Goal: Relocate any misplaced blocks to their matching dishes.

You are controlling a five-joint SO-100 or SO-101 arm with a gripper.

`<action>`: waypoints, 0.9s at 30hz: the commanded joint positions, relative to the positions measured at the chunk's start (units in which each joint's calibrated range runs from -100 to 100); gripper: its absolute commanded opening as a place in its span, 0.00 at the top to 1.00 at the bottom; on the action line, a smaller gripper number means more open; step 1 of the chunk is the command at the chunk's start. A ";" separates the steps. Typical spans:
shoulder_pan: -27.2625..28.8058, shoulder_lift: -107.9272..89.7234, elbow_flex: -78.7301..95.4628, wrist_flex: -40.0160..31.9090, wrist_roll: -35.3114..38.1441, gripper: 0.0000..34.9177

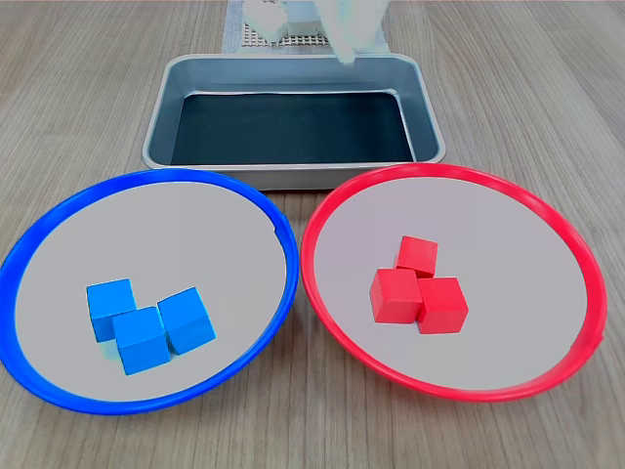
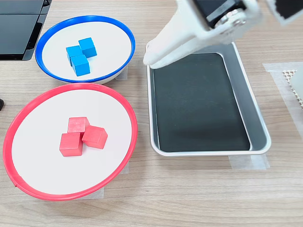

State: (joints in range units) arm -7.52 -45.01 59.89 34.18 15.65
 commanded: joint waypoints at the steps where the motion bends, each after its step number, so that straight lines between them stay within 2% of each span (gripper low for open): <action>1: 1.73 -11.92 7.88 -1.94 -6.64 0.99; 4: 2.86 -21.13 14.89 -1.04 -11.48 0.99; 11: 4.93 -39.29 24.54 5.82 -16.90 0.99; 19: 6.06 -51.23 31.92 13.82 -17.88 0.99; 27: 6.35 -53.96 35.92 14.81 -16.12 0.99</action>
State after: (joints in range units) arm -1.42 -98.89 95.55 48.61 -1.39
